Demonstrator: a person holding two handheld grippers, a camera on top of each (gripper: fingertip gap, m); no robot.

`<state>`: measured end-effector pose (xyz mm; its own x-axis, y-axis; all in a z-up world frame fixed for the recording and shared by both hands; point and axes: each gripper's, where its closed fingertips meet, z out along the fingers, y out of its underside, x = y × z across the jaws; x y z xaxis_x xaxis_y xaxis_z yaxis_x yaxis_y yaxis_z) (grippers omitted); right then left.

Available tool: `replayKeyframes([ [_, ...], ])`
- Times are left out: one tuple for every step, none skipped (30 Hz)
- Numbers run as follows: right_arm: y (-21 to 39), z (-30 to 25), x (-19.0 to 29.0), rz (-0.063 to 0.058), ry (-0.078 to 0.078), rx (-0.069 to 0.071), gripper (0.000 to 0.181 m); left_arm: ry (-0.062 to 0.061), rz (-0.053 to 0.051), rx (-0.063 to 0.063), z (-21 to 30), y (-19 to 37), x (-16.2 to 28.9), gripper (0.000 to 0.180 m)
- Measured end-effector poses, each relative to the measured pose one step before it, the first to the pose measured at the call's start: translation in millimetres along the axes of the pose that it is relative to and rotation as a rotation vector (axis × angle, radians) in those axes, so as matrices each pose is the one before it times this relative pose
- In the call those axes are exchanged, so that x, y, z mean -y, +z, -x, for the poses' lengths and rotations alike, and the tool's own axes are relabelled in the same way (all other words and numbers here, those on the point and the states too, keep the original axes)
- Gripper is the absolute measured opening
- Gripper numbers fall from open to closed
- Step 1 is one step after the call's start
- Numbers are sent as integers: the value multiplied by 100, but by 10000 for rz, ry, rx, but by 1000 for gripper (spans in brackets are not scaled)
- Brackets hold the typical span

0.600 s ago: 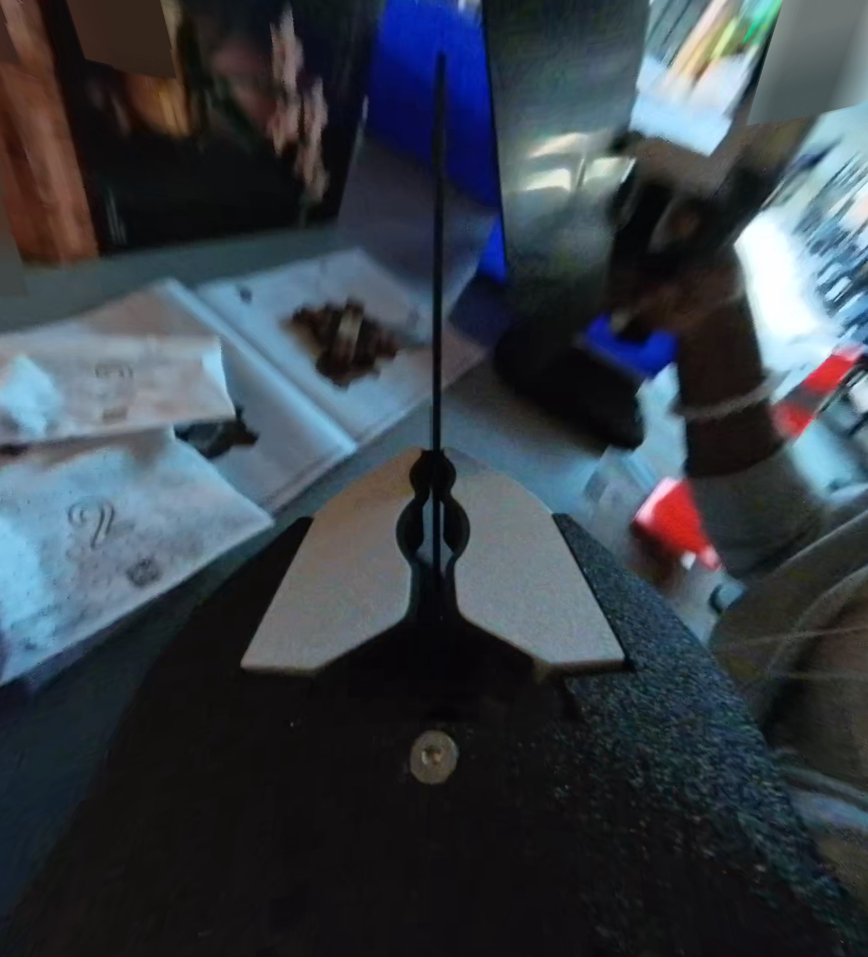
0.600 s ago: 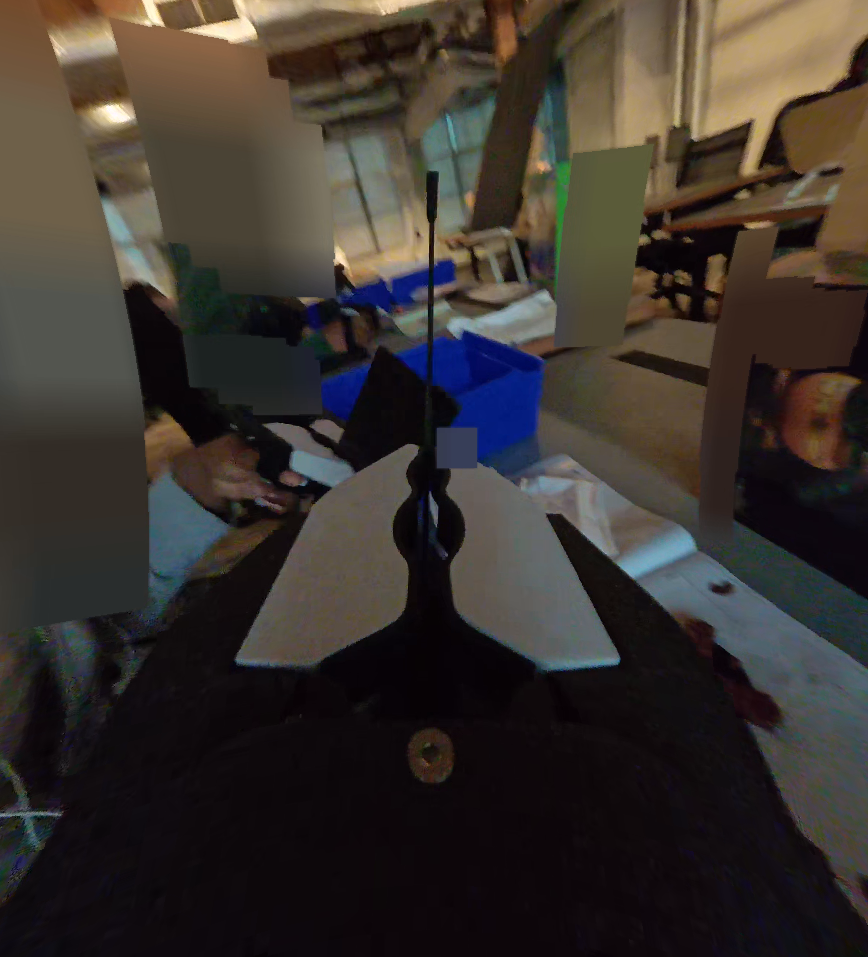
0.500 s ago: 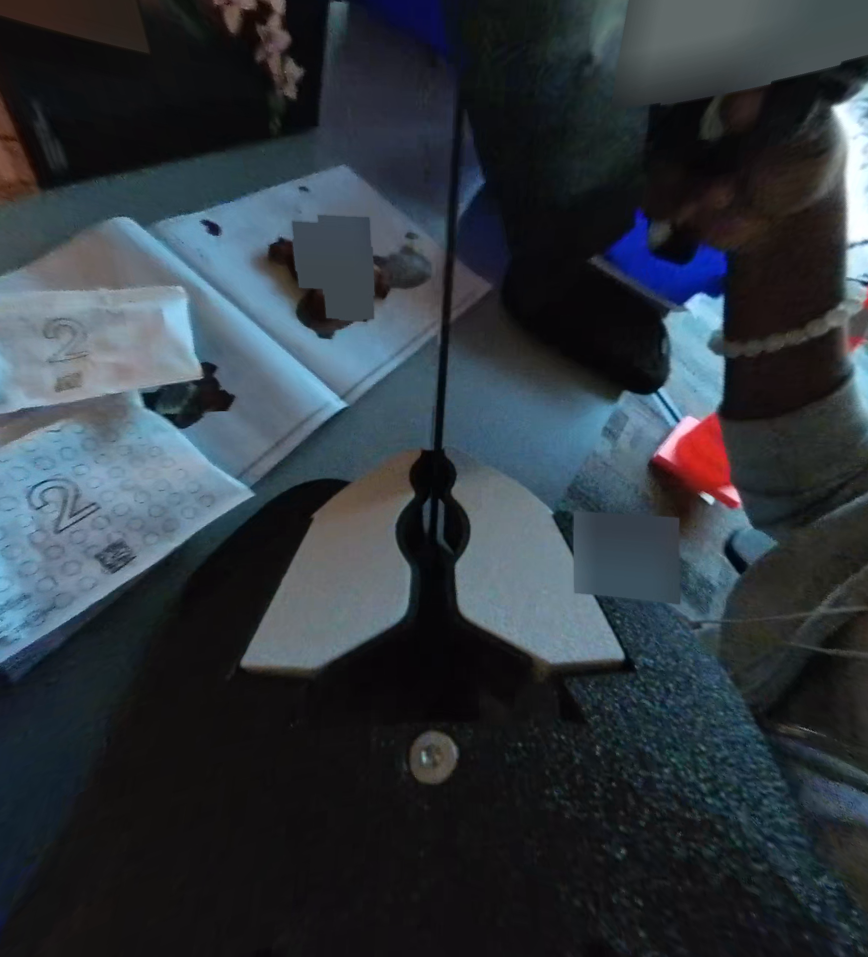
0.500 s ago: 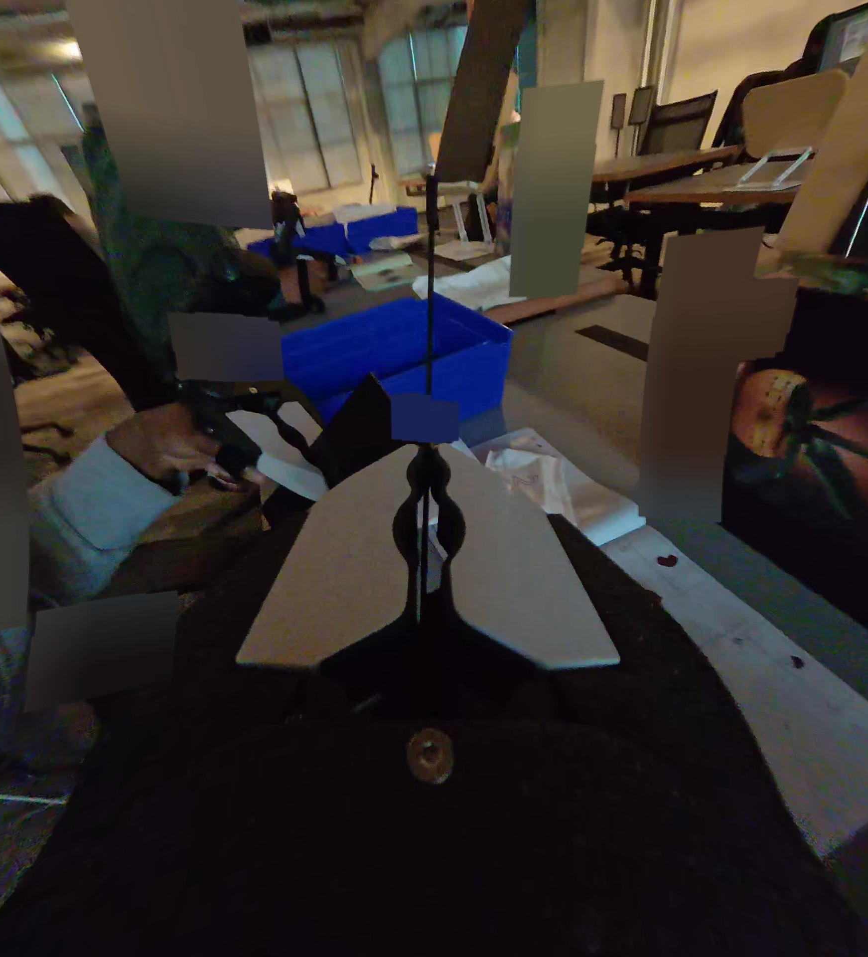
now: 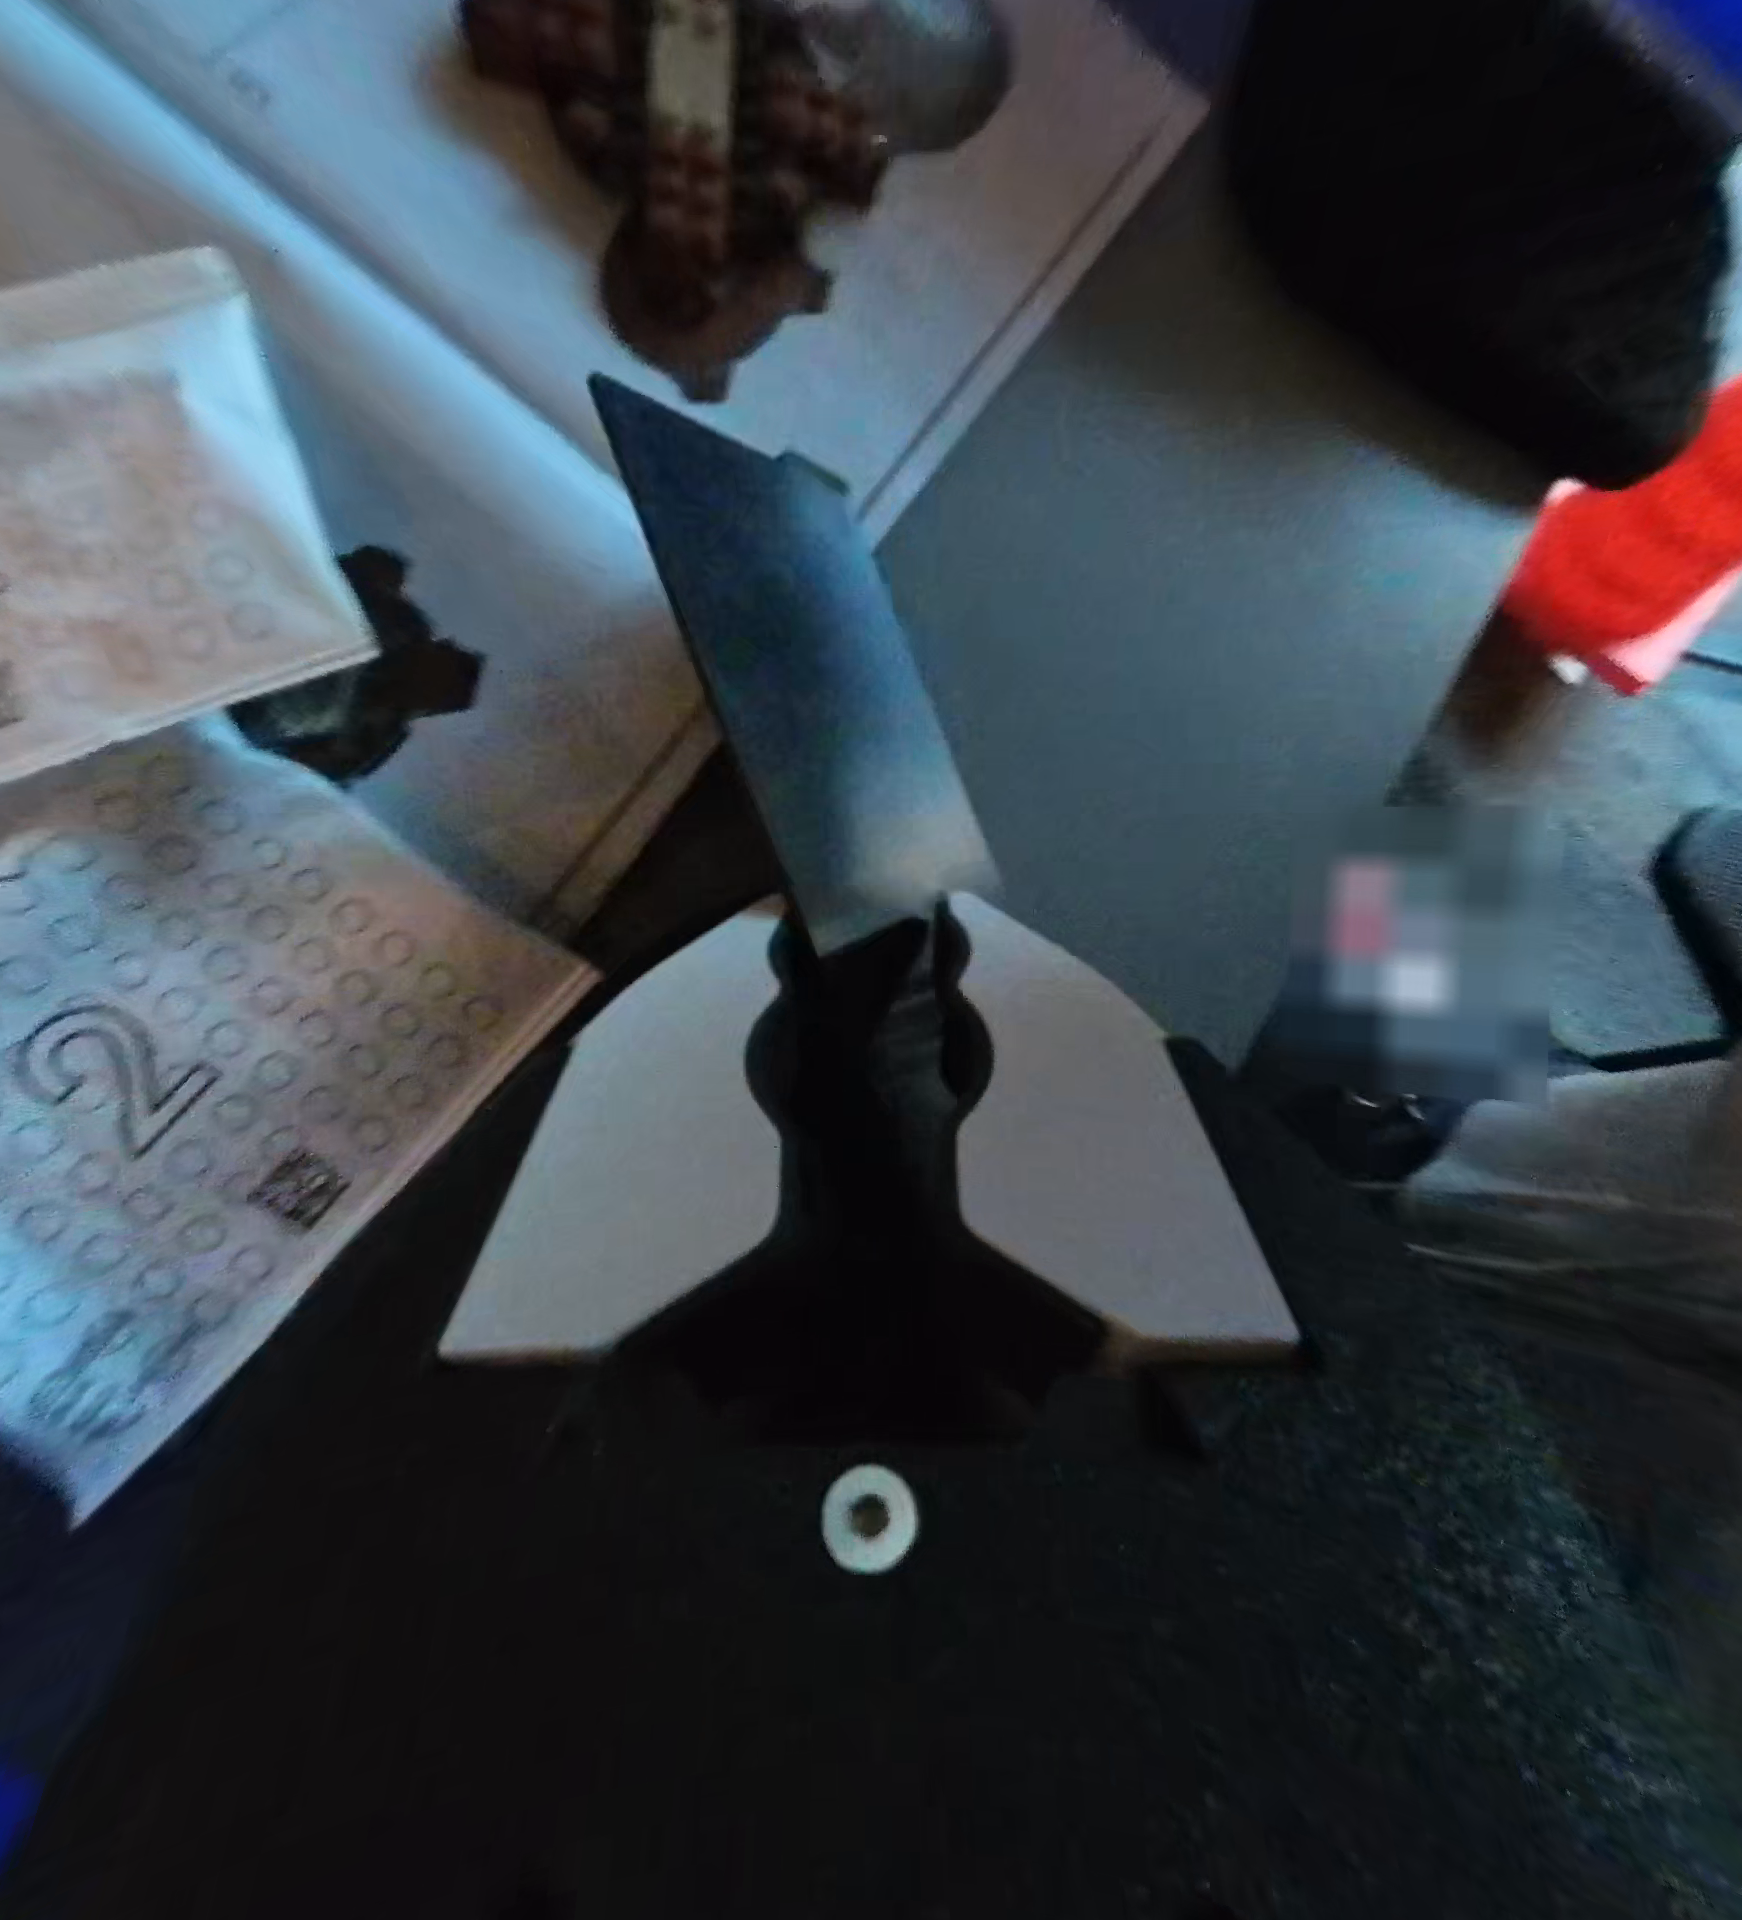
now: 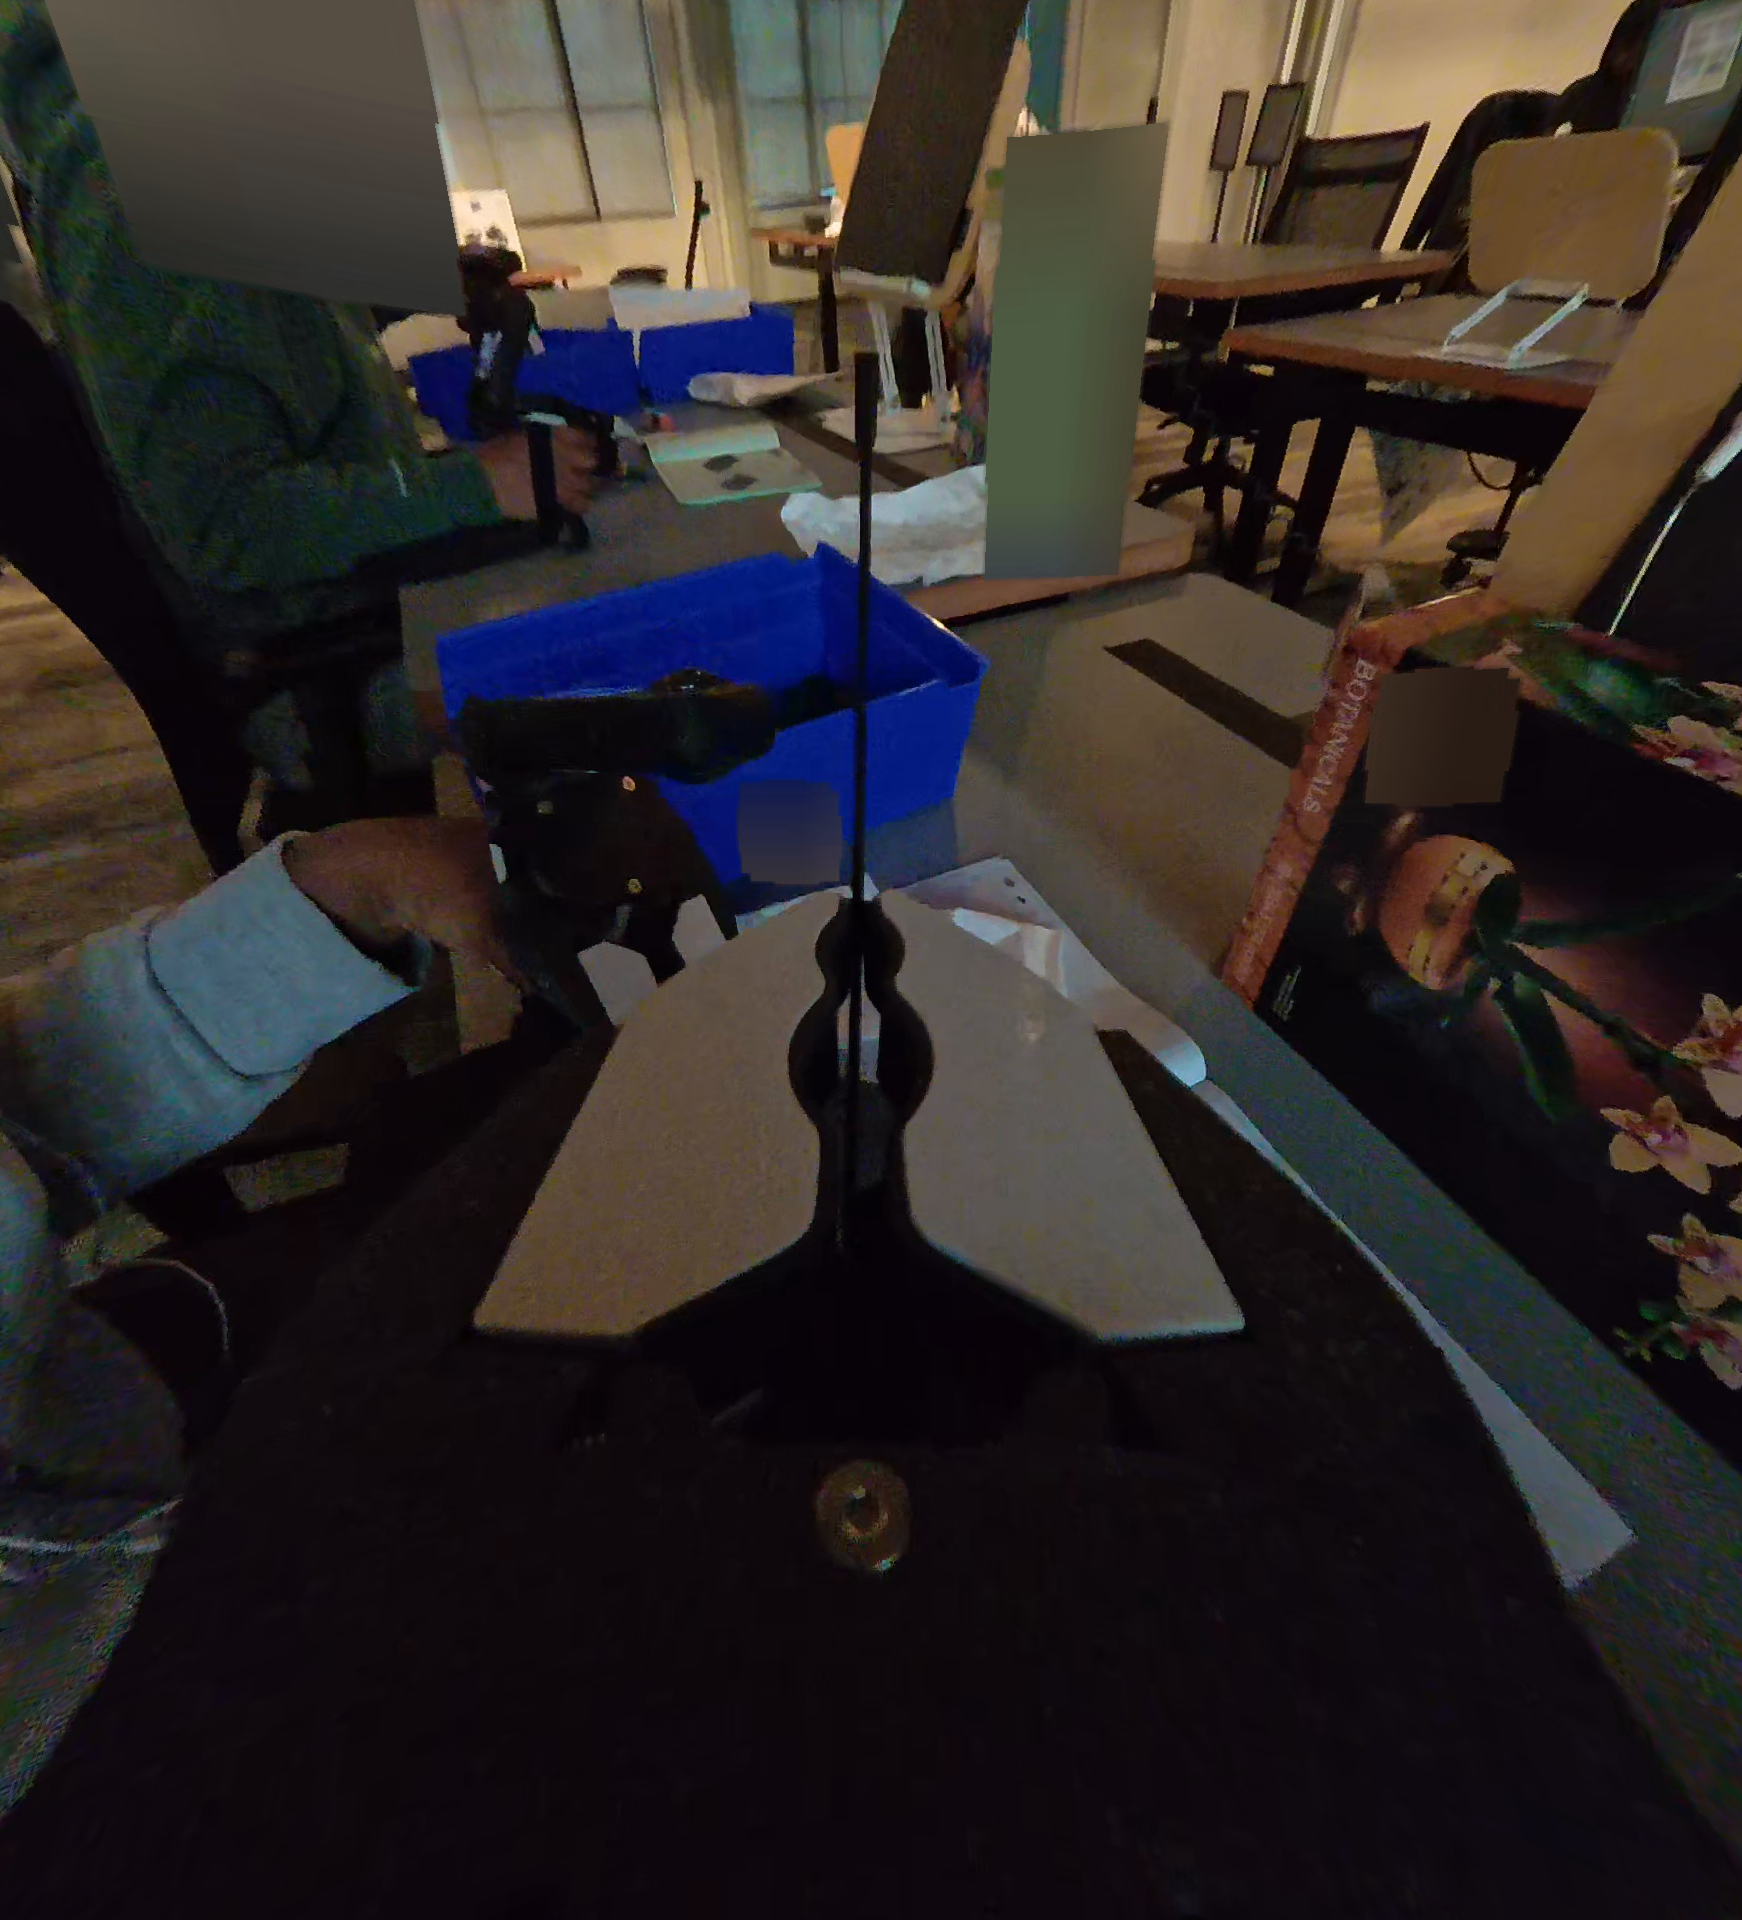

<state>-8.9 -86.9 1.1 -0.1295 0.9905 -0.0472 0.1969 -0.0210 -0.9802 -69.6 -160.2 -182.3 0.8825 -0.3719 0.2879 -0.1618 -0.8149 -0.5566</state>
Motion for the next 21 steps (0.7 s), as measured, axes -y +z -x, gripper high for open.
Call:
replayKeyframes([
  [408,-14,120,162,-72,56,1,-14,-225,285,336,-363,134,30],
  [534,-52,206,146,-80,48,0,-62,-434,200,177,-594,465,35],
  [557,-27,231,172,-123,55,0,-5,-501,157,64,-715,609,46],
  [690,-26,478,175,-147,50,0,68,-460,105,-48,-762,577,59],
  [679,22,431,175,-173,41,0,83,-301,134,-12,-758,363,71],
  [777,117,529,166,-177,96,0,108,-236,236,127,-851,232,81],
  [897,188,655,130,-180,139,0,135,-217,277,228,-976,155,83],
  [1046,226,787,117,-180,157,1,152,-289,219,108,-1253,175,82],
  [1221,320,869,136,-225,209,1,101,-360,233,214,-1443,219,78],
  [1540,243,1011,135,-230,253,1,40,-362,347,421,-1667,127,70],
  [1710,389,963,168,-208,290,1,-20,-321,566,916,-1819,-37,63],
  [1910,391,1055,150,-216,341,1,-98,-239,890,1590,-1935,-277,57],
  [2094,355,1075,148,-187,367,0,-132,-112,1221,2323,-1922,-537,50],
  [2278,243,1048,182,-176,389,0,-129,-12,1346,2781,-1777,-781,44],
  [2238,-18,1076,204,-164,345,0,-150,117,1348,3002,-1468,-1070,38],
  [2375,28,965,253,-179,327,0,-37,191,887,2424,-992,-1238,32],
  [2350,-92,835,314,-186,306,1,-60,97,402,1607,-503,-1153,26],
  [2317,-310,768,364,-122,205,1,-135,35,195,1139,-160,-1034,21],
  [2221,-307,641,402,-124,222,1,-65,23,96,644,47,-816,13],
  [1684,-224,486,381,-54,241,1,-4,36,78,542,108,-793,7],
  [1843,-195,298,435,-31,216,1,-7,83,232,693,77,-757,3],
])
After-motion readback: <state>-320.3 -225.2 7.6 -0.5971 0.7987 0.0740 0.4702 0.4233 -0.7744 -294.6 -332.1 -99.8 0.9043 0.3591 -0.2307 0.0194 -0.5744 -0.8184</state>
